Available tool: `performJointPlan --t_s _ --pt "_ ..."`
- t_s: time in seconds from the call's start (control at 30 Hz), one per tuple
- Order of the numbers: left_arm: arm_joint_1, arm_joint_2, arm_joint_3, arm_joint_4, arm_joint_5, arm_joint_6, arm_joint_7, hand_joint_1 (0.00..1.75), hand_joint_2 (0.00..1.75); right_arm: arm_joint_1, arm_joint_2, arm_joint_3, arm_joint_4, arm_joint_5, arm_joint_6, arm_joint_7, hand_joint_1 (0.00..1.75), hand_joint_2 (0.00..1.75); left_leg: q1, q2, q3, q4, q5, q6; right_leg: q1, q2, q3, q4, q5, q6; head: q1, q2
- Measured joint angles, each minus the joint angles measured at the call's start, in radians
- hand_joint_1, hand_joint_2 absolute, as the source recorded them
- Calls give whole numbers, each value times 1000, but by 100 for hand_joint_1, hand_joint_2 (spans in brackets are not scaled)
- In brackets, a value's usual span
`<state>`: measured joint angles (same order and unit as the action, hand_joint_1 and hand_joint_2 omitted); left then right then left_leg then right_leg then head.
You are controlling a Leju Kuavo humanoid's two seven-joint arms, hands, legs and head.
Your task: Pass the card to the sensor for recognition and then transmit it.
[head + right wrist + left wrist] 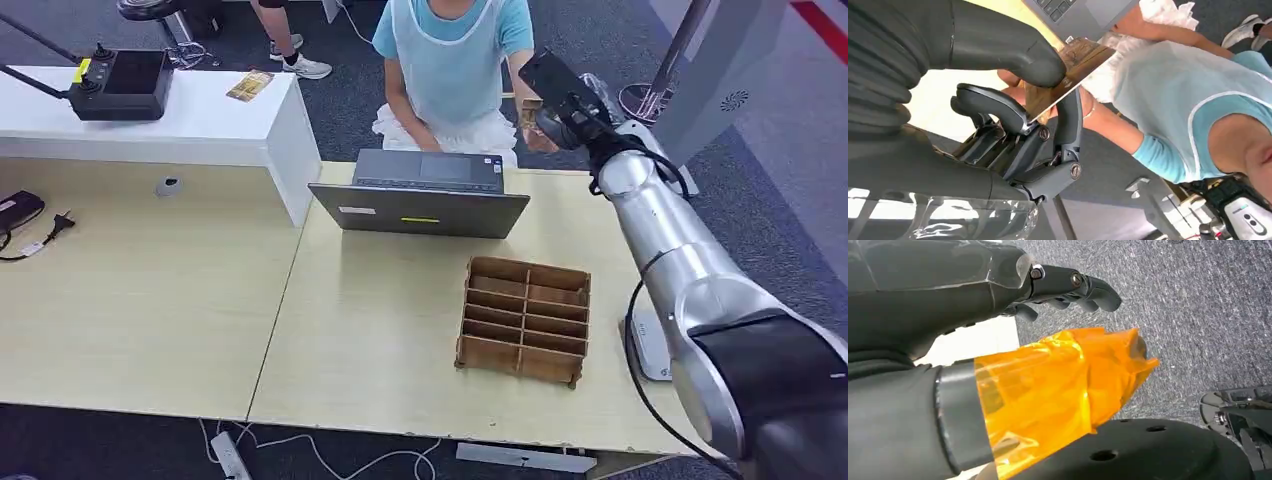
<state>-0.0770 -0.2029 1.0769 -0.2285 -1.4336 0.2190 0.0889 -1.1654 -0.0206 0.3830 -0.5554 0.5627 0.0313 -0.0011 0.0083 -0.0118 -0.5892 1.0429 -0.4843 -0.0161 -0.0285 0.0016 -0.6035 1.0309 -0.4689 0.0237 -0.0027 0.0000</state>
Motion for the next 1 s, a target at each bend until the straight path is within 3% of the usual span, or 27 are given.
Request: performJointPlan --t_s 0.3,0.33,0.37,0.4,0.43,1.0 --pt "0 4 0 0 -1 0 0 0 0 0 0 -1 9 1 0 0 173 175 0 0 0 0 0 0 0 0 0 0 0 0 0 0" --pt "0 4 0 0 -2 0 0 0 0 1 -1 -1 10 1 0 0 140 175 0 0 0 0 0 0 0 0 0 0 0 0 0 0" --pt "0 4 0 0 -2 -1 0 0 0 1 -1 -1 10 1 0 0 35 175 0 0 0 0 0 0 0 0 0 0 0 0 0 0" --pt "0 4 0 0 -2 -2 0 0 0 1 -1 -1 11 1 0 0 12 175 0 0 0 0 0 0 0 0 0 0 0 0 0 0" --pt "0 4 -1 0 -2 -2 0 0 0 1 -2 -1 11 1 0 0 0 175 0 0 0 0 0 0 0 0 0 0 0 0 0 0" --pt "0 6 -8 0 -3 -1 1 0 0 14 -23 -30 10 -6 -41 -14 0 175 0 0 0 0 0 0 0 0 0 0 0 0 0 0"
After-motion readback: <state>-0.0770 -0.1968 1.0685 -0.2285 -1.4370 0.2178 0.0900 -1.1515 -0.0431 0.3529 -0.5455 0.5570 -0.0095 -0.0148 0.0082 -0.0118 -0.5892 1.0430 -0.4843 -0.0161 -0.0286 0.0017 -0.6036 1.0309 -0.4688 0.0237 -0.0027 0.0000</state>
